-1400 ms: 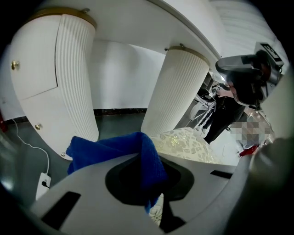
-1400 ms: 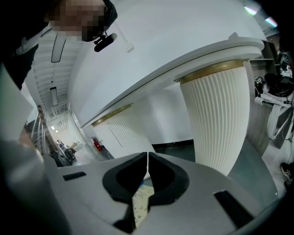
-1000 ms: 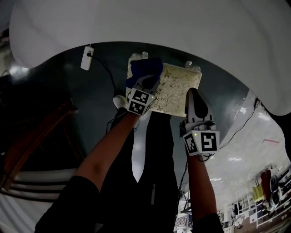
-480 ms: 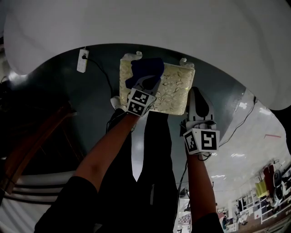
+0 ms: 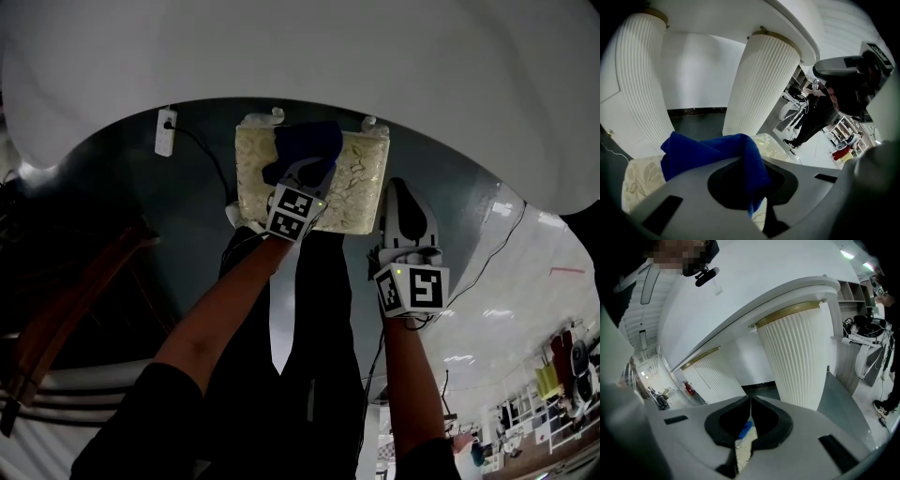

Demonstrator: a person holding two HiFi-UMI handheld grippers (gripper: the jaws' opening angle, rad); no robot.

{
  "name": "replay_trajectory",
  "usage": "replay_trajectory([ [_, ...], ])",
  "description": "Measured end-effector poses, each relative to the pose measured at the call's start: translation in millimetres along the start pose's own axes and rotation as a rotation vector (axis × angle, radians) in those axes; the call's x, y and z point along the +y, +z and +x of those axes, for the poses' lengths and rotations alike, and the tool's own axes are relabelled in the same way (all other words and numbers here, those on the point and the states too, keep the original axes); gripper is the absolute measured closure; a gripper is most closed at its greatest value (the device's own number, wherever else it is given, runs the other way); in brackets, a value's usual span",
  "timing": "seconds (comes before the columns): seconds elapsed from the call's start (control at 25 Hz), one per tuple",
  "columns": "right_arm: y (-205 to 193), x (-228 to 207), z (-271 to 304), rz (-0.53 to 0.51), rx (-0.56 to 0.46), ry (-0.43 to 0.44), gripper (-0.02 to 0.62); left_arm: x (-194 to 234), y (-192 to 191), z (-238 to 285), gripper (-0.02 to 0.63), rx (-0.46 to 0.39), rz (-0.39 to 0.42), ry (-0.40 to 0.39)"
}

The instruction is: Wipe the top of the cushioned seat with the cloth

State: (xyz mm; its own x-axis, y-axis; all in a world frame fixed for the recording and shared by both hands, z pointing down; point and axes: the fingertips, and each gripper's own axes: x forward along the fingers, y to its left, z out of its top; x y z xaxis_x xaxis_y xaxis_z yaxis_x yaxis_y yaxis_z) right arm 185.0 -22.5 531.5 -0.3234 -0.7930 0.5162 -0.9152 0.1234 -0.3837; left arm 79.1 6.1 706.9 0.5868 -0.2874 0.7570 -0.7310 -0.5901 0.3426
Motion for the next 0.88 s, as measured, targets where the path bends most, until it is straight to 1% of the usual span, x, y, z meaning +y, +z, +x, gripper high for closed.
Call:
replay_trajectory([
  [0.28, 0, -17, -8, 0.014, -0.015, -0.024, 0.557, -15, 1, 7, 0.568, 0.009, 0.021, -0.02],
  [0.44, 8, -28, -9, 0.007, -0.039, -0.043, 0.557, -23, 6, 20, 0.568, 0.013, 0.001, -0.05],
  [0.68, 12, -40, -14, 0.006, -0.057, -0.058, 0.557, -31, 6, 28, 0.568, 0.015, -0.011, -0.064],
  [0.88, 9, -50, -21, 0.018, -0.055, -0.071, 0.557, -48, 9, 38, 0.568, 0.028, -0.015, -0.116],
])
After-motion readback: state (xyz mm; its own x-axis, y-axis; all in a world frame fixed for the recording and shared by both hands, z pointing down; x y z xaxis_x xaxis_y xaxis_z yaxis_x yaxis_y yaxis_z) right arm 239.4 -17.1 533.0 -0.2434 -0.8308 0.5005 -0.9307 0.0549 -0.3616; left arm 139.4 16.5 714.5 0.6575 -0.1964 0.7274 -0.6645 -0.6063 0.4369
